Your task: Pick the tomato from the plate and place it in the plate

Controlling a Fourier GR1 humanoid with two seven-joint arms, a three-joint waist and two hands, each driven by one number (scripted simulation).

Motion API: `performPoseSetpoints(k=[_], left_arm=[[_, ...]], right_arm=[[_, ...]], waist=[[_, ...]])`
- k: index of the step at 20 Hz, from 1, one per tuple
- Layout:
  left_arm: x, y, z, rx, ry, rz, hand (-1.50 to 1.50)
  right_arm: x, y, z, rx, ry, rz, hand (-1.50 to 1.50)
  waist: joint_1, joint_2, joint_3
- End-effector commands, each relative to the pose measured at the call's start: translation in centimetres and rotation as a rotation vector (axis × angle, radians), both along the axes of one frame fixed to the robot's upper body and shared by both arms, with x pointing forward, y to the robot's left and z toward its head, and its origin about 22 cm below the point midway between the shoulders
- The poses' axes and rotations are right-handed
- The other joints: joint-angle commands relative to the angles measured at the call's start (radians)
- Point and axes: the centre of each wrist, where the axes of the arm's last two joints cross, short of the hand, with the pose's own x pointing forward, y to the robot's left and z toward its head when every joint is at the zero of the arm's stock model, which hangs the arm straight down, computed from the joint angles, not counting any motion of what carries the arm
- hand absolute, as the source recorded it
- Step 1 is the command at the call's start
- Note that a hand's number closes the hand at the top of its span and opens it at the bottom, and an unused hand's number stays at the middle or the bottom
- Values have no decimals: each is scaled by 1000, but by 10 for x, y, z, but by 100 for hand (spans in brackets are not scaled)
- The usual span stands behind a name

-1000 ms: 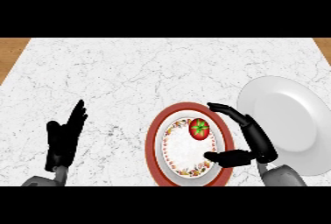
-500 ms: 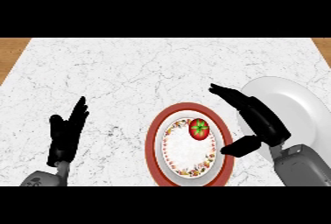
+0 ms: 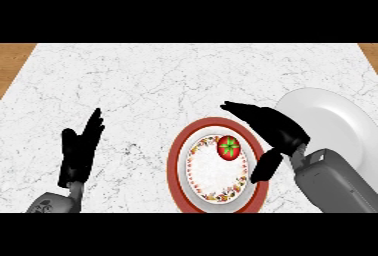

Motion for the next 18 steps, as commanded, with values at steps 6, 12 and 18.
performPoseSetpoints(k=[6, 12, 18], left_arm=[[-11, 1, 10, -2, 4, -13, 0], [-7, 5, -4, -6, -7, 25, 0], [-10, -8, -5, 0, 1, -16, 0]], right_arm=[[12, 6, -15, -81, 80, -6, -150], [-12, 29, -24, -80, 69, 14, -150], [-12, 18, -41, -85, 94, 32, -150]], waist=[[0, 0, 1], [-6, -1, 1], [-7, 0, 1]])
